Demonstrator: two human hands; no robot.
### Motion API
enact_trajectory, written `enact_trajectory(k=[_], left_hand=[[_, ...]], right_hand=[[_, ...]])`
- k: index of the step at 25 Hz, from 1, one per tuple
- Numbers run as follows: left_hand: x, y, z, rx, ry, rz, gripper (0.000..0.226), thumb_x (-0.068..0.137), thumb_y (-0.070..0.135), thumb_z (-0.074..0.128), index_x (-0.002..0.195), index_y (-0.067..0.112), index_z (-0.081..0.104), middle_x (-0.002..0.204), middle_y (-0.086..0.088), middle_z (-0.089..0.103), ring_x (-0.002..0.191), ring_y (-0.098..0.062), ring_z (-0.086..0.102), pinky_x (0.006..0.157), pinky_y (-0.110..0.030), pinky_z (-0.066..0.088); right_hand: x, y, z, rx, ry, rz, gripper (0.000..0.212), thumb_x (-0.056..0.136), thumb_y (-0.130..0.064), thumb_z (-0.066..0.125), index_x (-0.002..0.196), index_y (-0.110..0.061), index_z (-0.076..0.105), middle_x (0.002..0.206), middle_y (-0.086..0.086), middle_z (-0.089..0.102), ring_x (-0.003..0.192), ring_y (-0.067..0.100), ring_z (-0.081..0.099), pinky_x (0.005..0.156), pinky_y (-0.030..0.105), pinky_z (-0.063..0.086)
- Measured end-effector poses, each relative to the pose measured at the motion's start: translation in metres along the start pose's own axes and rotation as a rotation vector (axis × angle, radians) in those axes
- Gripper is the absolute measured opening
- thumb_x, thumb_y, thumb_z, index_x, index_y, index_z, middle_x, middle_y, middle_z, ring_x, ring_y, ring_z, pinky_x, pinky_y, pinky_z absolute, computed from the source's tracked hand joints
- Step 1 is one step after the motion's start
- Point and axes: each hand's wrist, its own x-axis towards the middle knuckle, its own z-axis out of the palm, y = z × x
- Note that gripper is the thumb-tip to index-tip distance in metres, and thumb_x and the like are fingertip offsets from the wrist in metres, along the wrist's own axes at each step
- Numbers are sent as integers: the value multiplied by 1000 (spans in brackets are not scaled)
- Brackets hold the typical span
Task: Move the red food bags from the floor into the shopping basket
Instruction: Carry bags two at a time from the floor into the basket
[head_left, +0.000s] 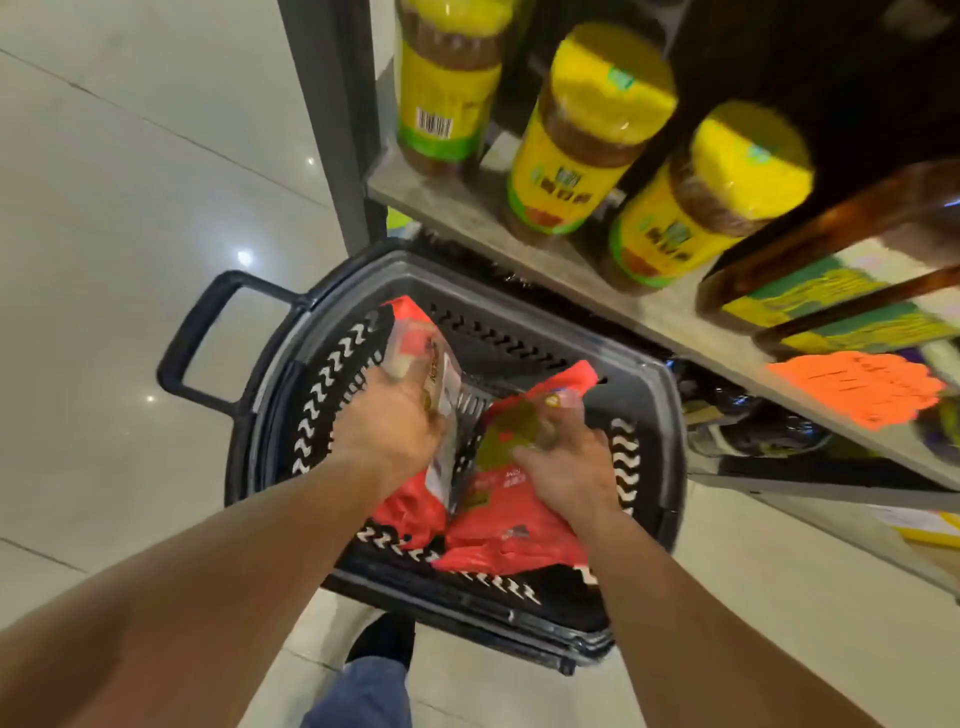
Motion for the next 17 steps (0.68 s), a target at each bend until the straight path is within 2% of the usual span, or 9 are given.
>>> enact_trajectory(k=[2, 4, 6, 8, 10, 11, 13, 15, 17], left_hand=[[33, -14, 34, 1, -32, -3, 73, 90, 48, 58, 150, 46, 16, 128, -19, 41, 97, -37, 61, 86, -43, 51], [62, -29, 68, 3, -86, 29, 76, 88, 46, 59, 150, 47, 15, 139, -21, 36, 110, -40, 57, 96, -42, 47], [87, -49, 100, -59, -166, 96, 79, 85, 52, 53, 151, 48, 10, 154, -22, 27, 131, -41, 44, 110, -44, 38], [99, -69, 121, -24, -289, 142, 80, 82, 66, 36, 151, 50, -2, 162, -18, 16, 145, -41, 23, 117, -47, 25], [101, -81, 127, 110, -355, 165, 73, 86, 70, 29, 150, 50, 1, 164, -14, 7, 145, -43, 21, 118, -47, 23], [98, -80, 125, 154, -346, 178, 70, 91, 64, 33, 152, 46, 5, 164, -13, 5, 145, -42, 22, 118, -47, 24], [79, -63, 113, 297, -246, 240, 67, 95, 56, 38, 154, 39, 11, 165, -12, 4, 149, -35, 14, 117, -49, 27], [53, -40, 96, 433, -137, 307, 66, 94, 57, 36, 154, 37, 14, 165, -12, 6, 151, -31, 5, 116, -53, 26], [21, -18, 85, 504, -112, 366, 65, 95, 60, 32, 153, 38, 13, 165, -10, 8, 150, -32, 5, 117, -54, 20]], right_hand=[[35, 14, 30, 82, -37, 39, 78, 76, -48, 74, 144, -43, 37, 139, 13, 50, 128, 30, 47, 101, 35, 40], [56, 25, 61, 127, -38, -4, 79, 76, -44, 76, 145, -43, 38, 133, 8, 52, 122, 23, 48, 100, 30, 39], [70, 41, 88, 273, 13, -40, 75, 70, -45, 79, 139, -40, 50, 128, 8, 53, 117, 17, 51, 105, 28, 40], [75, 60, 103, 345, 2, 21, 73, 72, -53, 77, 140, -42, 51, 143, 12, 46, 124, 25, 53, 111, 31, 39], [70, 77, 105, 214, -108, 107, 69, 88, -49, 70, 150, -38, 41, 154, 15, 31, 134, 32, 44, 111, 31, 33], [67, 84, 103, 119, -126, 82, 66, 92, -47, 66, 151, -33, 40, 155, 16, 31, 136, 33, 42, 110, 31, 33], [50, 84, 93, -46, -104, -83, 60, 95, -49, 60, 149, -26, 45, 158, 15, 33, 142, 33, 35, 115, 34, 29], [34, 76, 77, -193, -113, -225, 62, 94, -60, 52, 149, -32, 43, 167, 6, 19, 152, 28, 16, 121, 43, 23], [15, 73, 55, -283, -93, -255, 68, 92, -68, 46, 152, -39, 34, 170, 0, 3, 154, 25, 5, 122, 52, 18]])
